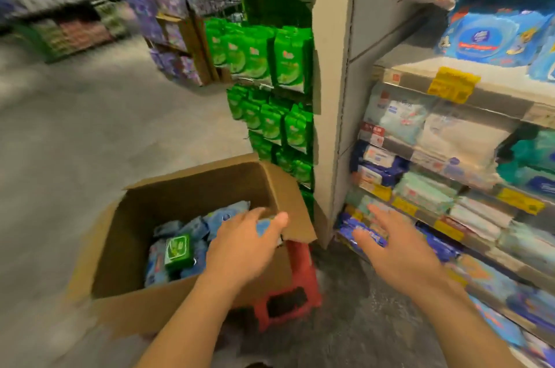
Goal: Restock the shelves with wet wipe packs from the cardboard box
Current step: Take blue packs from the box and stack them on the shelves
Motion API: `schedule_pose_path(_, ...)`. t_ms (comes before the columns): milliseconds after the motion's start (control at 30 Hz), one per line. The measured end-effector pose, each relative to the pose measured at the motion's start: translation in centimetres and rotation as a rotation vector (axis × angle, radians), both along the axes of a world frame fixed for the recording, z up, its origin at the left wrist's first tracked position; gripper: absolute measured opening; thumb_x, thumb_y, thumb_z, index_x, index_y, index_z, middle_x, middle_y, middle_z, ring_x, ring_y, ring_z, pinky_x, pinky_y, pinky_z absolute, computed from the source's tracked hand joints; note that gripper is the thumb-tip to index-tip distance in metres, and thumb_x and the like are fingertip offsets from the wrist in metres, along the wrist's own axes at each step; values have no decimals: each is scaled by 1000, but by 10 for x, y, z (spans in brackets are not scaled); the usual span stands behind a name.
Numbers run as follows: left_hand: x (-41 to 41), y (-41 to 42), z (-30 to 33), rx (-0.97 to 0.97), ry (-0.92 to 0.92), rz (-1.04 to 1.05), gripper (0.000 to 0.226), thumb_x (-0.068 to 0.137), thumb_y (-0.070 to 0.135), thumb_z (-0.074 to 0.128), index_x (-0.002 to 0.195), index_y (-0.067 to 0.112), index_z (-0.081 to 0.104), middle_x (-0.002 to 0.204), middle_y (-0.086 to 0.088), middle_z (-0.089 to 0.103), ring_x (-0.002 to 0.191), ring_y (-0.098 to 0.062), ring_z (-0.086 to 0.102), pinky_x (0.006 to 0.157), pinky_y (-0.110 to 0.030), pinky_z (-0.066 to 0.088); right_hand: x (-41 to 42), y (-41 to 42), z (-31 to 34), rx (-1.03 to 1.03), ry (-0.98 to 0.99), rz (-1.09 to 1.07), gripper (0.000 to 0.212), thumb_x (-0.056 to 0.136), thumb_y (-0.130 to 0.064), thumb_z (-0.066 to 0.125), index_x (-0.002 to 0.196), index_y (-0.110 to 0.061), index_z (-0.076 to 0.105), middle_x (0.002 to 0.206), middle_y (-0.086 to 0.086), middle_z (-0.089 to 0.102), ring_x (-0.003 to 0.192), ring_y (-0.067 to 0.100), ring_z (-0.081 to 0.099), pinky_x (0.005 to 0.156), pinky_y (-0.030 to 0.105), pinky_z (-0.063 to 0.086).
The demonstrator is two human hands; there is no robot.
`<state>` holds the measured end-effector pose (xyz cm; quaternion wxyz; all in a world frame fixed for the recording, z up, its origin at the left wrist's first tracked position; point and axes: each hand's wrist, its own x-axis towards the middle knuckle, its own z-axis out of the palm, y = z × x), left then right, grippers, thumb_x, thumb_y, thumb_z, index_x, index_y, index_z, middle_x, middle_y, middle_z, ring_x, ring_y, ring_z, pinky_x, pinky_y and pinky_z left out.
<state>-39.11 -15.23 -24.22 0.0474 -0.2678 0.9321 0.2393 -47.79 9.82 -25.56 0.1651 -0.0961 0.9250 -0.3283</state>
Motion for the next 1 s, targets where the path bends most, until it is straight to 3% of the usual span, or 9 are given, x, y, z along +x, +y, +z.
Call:
schedule_pose_path(133,32,-61,-9,70,64,133,88,78,87,10,143,39,45,150,8,46,138,-20,41,113,-45,34,11,-57,4,91,-23,140,73,93,-71,46,158,-49,21,170,-6,16,157,18,14,124,46,25)
schedule_pose_path(300,73,-149,-32,140,85,271,120,59,96,-16,145,36,43,148,7,48,133,-19,47,110,-44,38,22,-156,2,152,-7,276,78,86,-80,42,156,-49,26,166,-6,29,150,21,32,117,49,37)
schedule_pose_path(433,107,-217,-41,245,145,475,83,78,87,15,132,38,55,128,4,63,114,-24,60,98,-47,48,41,-249,-7,127,-31,390,68,99,-54,54,159,-32,32,164,-6,32,153,15,25,122,33,25)
schedule_pose_path(467,113,-232,-44,255,138,501,84,79,86,15,132,37,55,128,1,63,116,-26,58,98,-46,47,46,-271,-13,130,-31,425,65,101,-50,54,159,-30,33,164,-8,32,152,13,26,120,29,23)
schedule_pose_path(567,127,-276,-62,279,117,481,110,64,97,-5,137,36,50,136,-3,58,122,-29,54,102,-48,43,57,-329,-32,156,-65,466,64,101,-49,55,158,-27,35,163,-8,36,149,15,33,118,30,29)
schedule_pose_path(667,127,-311,-79,302,121,492,113,62,98,-7,135,34,52,131,-3,61,117,-26,56,99,-49,45,55,-369,-54,184,-159,422,62,101,-49,55,157,-30,37,161,-6,39,145,19,41,113,34,36)
schedule_pose_path(833,112,-337,-99,437,103,526,86,78,89,10,131,36,52,119,1,62,108,-21,57,92,-42,45,36,-401,-111,284,-230,346,54,101,-45,58,149,-24,48,141,4,59,116,27,61,80,25,38)
schedule_pose_path(900,105,-343,-112,523,111,575,65,91,74,21,132,34,52,113,7,59,100,-12,53,84,-33,39,20,-412,-147,312,-258,311,50,101,-45,58,145,-23,51,131,2,62,112,27,63,83,31,43)
schedule_pose_path(1000,98,-349,-141,611,109,690,44,98,61,29,126,38,55,108,13,56,102,-9,52,83,-28,33,-8,-426,-216,329,-290,253,50,97,-42,64,138,-16,55,138,10,59,111,29,62,87,35,48)
